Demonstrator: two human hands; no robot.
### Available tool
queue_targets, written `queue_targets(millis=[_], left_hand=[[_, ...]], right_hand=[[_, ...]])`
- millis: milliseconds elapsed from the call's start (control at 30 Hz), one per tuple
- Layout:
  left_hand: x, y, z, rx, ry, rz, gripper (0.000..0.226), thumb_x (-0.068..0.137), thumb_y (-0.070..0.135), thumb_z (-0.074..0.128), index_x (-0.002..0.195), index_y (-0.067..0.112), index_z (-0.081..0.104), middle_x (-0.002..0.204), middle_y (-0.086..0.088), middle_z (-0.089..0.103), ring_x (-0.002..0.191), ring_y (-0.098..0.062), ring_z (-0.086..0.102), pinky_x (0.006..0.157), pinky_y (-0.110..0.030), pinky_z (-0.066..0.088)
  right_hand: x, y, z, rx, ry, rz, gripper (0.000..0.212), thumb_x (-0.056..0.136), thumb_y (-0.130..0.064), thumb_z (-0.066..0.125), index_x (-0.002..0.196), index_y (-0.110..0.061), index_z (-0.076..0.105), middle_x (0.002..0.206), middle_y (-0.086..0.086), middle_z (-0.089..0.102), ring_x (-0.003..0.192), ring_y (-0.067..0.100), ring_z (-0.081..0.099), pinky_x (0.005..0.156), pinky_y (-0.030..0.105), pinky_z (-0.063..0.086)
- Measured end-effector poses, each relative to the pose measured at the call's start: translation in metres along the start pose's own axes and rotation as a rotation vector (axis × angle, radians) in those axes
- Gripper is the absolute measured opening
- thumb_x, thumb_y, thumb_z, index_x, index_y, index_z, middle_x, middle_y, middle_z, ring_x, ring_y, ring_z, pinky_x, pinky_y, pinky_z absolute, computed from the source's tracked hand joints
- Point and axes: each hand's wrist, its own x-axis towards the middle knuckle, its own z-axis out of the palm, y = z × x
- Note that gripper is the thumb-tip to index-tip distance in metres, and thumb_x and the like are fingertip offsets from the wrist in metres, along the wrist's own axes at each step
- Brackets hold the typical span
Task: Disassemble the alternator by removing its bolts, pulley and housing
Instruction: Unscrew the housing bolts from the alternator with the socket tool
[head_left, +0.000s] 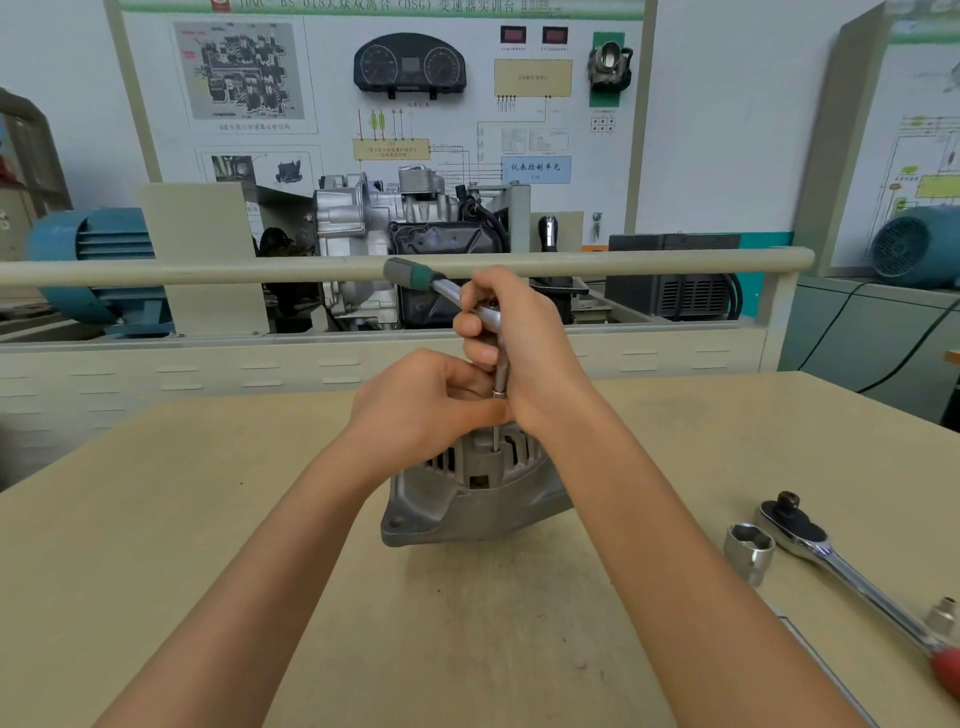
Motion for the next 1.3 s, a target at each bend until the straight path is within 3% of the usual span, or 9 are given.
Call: queue_targets(millis=[67,200,300,367,600,867,1033,1200,1300], left_hand=[[0.001,0.000,0.001,0.022,0.035,-0.018,0.010,0.073,0.029,0.069,0.073,0.021,0.075,0.074,-0.002,0.074,0.081,-0.025,0.069,0.084,-0.048,0.054],[0.001,0.002,0.002,0.099,0.096,-0.057,0.040,0.080,0.017,0.063,0.042,0.030,0.061,0.039,0.018,0.054,0.051,-0.010,0.054,0.052,-0.027,0.042],[0.002,0.002,0.003,0.061,0.029,-0.026,0.009,0.075,0.033,0.068,0.071,0.026,0.070,0.069,0.008,0.072,0.075,-0.016,0.068,0.078,-0.042,0.055],[0.000,0.002,0.001,0.038,-0.019,-0.009,0.023,0.067,0.046,0.070,0.079,0.028,0.073,0.079,0.007,0.074,0.086,-0.016,0.069,0.088,-0.047,0.053],[0.000,-0.001,0.000,0.002,-0.013,0.027,0.012,0.075,0.042,0.073,0.076,0.031,0.076,0.081,-0.002,0.074,0.089,-0.026,0.068,0.091,-0.050,0.050],[0.001,-0.001,0.005,0.143,0.138,-0.006,0.027,0.079,0.031,0.067,0.053,0.038,0.061,0.056,0.014,0.065,0.062,-0.008,0.063,0.055,-0.026,0.044],[0.001,-0.001,0.000,-0.009,-0.040,0.017,0.008,0.075,0.039,0.071,0.073,0.046,0.072,0.077,0.018,0.073,0.086,-0.009,0.069,0.090,-0.045,0.052],[-0.001,0.000,-0.002,-0.055,-0.032,0.012,0.005,0.075,0.036,0.075,0.079,0.033,0.076,0.083,0.003,0.075,0.092,-0.020,0.069,0.095,-0.050,0.049],[-0.003,0.001,-0.002,-0.078,0.003,-0.013,0.006,0.074,0.033,0.077,0.078,0.029,0.077,0.085,-0.002,0.076,0.093,-0.024,0.069,0.095,-0.051,0.049]], right_hand=[[-0.001,0.008,0.007,-0.041,0.160,-0.127,0.031,0.091,-0.012,0.045,0.060,-0.014,0.044,0.053,-0.001,0.038,0.039,0.007,0.028,0.040,0.018,0.022],[-0.003,0.020,0.014,-0.278,0.295,-0.294,0.024,0.094,-0.018,0.046,0.070,-0.019,0.043,0.058,-0.009,0.039,0.041,0.000,0.038,0.043,0.012,0.030],[-0.001,0.010,0.007,-0.167,0.203,-0.169,0.028,0.094,-0.016,0.043,0.066,-0.016,0.044,0.057,-0.003,0.037,0.045,0.008,0.031,0.045,0.019,0.028],[0.000,0.002,0.002,-0.003,0.089,-0.058,0.035,0.094,-0.018,0.044,0.060,-0.014,0.044,0.054,0.000,0.038,0.041,0.009,0.028,0.040,0.018,0.023],[0.001,-0.006,-0.014,0.054,-0.211,0.082,0.038,0.097,-0.025,0.042,0.060,-0.014,0.042,0.050,-0.003,0.041,0.041,0.008,0.026,0.045,0.019,0.022],[0.001,0.018,0.008,-0.244,0.360,-0.277,0.028,0.099,-0.020,0.036,0.073,-0.019,0.046,0.059,-0.007,0.041,0.046,0.004,0.037,0.047,0.020,0.030],[0.005,0.005,-0.006,0.068,0.151,-0.026,0.026,0.092,-0.012,0.039,0.067,-0.013,0.046,0.056,-0.001,0.041,0.042,0.011,0.029,0.043,0.022,0.022],[0.003,0.002,-0.014,0.191,-0.229,0.043,0.032,0.092,-0.017,0.038,0.061,-0.013,0.043,0.048,-0.003,0.040,0.033,0.006,0.025,0.033,0.016,0.020],[0.002,0.001,-0.009,0.136,-0.179,0.042,0.032,0.093,-0.015,0.039,0.062,-0.012,0.045,0.048,-0.003,0.040,0.034,0.006,0.026,0.034,0.016,0.021]])
